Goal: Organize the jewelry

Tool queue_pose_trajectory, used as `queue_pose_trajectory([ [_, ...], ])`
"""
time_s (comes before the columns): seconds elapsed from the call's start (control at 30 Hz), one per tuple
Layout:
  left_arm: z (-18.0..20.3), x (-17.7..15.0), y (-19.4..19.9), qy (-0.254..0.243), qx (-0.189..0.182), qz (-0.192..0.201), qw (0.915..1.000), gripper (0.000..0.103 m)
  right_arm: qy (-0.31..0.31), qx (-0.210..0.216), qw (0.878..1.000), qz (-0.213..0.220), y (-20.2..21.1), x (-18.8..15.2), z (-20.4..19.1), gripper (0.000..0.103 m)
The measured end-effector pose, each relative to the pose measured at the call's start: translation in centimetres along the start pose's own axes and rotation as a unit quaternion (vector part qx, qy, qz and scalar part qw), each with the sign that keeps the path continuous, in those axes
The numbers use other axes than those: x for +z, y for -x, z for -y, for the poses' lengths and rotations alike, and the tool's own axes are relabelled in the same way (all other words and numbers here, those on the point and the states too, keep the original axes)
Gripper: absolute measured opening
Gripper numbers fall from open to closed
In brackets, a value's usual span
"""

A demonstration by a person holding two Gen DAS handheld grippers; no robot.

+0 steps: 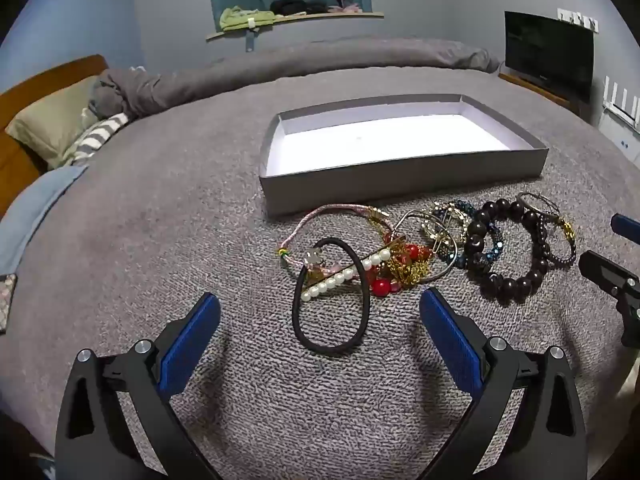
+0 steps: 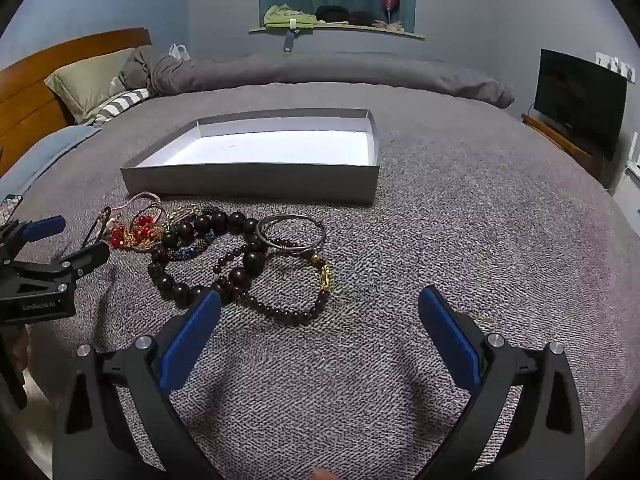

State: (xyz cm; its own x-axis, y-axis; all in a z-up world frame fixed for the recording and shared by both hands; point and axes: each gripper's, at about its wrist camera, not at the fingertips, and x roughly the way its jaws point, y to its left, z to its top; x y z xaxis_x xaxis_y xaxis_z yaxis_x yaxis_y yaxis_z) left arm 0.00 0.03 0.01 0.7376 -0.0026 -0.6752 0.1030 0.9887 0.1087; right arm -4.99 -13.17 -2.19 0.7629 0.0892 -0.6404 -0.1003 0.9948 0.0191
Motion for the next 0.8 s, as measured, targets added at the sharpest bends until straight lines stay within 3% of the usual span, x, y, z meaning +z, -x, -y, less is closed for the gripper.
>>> queue_pose_trajectory([
  [0.8,0.2,-0.4,-0.3,-0.005,0.0,-0.005,1.0,0.101,0.006,-0.007,1.0,-0.005,-0.3,-0.2,-0.2,0.098],
])
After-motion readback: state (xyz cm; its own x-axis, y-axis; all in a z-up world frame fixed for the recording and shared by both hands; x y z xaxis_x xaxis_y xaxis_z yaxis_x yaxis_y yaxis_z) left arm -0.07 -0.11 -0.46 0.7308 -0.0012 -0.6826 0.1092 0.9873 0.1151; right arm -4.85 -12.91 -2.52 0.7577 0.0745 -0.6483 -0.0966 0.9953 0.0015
